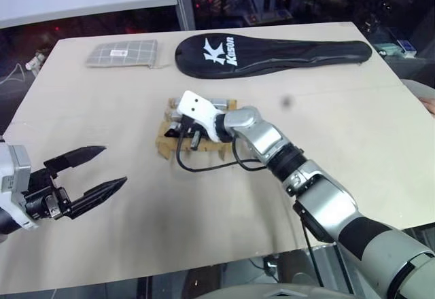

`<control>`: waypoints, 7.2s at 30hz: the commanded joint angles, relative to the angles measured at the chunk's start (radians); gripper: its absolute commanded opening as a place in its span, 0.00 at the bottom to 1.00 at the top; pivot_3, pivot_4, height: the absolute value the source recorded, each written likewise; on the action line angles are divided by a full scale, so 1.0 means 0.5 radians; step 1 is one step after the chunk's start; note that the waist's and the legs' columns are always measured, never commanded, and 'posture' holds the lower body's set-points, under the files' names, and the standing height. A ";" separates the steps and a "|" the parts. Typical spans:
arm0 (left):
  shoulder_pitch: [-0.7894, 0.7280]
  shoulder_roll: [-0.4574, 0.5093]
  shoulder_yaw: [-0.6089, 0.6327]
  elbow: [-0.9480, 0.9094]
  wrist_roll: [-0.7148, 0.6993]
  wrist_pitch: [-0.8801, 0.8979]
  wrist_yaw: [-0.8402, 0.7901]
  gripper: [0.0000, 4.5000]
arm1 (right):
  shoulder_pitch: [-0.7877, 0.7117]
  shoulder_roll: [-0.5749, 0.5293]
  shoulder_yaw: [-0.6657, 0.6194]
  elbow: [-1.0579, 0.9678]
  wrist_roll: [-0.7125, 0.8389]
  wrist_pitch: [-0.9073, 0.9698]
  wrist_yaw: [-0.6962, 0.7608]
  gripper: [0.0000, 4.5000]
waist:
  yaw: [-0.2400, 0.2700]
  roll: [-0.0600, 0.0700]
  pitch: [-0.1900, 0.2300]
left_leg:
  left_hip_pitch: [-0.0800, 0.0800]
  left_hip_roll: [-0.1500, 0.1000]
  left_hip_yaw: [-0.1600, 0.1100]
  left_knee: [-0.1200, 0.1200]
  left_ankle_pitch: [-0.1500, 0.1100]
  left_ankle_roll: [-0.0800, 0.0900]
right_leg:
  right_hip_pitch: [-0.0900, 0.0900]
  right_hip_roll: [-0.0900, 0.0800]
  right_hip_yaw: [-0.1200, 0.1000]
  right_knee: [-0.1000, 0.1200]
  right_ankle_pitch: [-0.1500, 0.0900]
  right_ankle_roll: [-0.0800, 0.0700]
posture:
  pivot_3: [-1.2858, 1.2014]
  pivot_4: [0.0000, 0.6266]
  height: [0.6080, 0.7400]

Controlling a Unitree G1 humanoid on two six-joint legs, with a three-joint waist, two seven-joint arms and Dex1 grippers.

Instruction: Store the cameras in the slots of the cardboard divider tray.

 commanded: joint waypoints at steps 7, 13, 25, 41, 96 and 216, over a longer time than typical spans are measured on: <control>-0.315 0.023 -0.236 0.210 0.102 -0.053 0.164 1.00 | 0.369 -0.298 -0.245 -1.166 0.413 0.541 0.272 0.83 | 0.007 -0.002 -0.001 | -0.002 -0.001 -0.001 -0.001 0.000 0.000 | 0.000 -0.001 -0.001 -0.002 0.002 0.004 | 0.52 0.24 1.00; -0.658 0.010 -0.600 0.510 0.280 -0.101 0.228 1.00 | 0.969 -0.699 -0.649 -2.047 0.942 0.719 0.396 0.83 | 0.049 -0.003 -0.002 | -0.003 -0.004 0.001 -0.001 0.000 0.000 | 0.002 -0.004 -0.001 -0.004 0.002 0.005 | 0.52 0.24 1.00; -1.262 -0.026 -1.028 1.442 0.626 -0.574 -0.040 1.00 | 2.410 -1.492 -1.690 -2.709 1.508 0.587 0.703 0.83 | 0.057 -0.005 -0.003 | -0.001 0.000 0.011 -0.001 0.000 0.001 | 0.003 0.000 0.000 -0.003 -0.002 0.012 | 0.52 0.24 1.00; -1.674 -0.209 -1.280 2.115 0.777 -0.712 -0.367 1.00 | 2.772 -1.644 -1.939 -2.699 1.686 0.395 0.736 0.83 | 0.068 -0.012 -0.007 | 0.002 0.000 0.013 0.006 0.000 0.002 | 0.009 0.001 0.003 -0.001 -0.002 0.013 | 0.52 0.24 1.00; -2.870 -0.182 -2.345 2.940 1.203 -1.252 -0.873 0.83 | 2.982 -1.710 -1.879 -2.706 1.711 0.196 0.578 0.85 | 0.108 -0.015 -0.008 | 0.001 -0.001 0.011 0.010 0.000 0.003 | 0.011 0.002 0.003 0.000 -0.002 0.013 | 0.52 0.24 1.00; -0.941 0.490 -1.205 0.552 -0.015 -0.381 -0.556 0.99 | 2.730 -1.314 -0.843 -2.418 0.539 0.137 -0.323 0.85 | 0.107 -0.013 -0.009 | 0.005 0.001 0.016 0.010 0.000 0.002 | 0.010 0.002 0.007 0.001 -0.008 0.005 | 0.52 0.24 1.00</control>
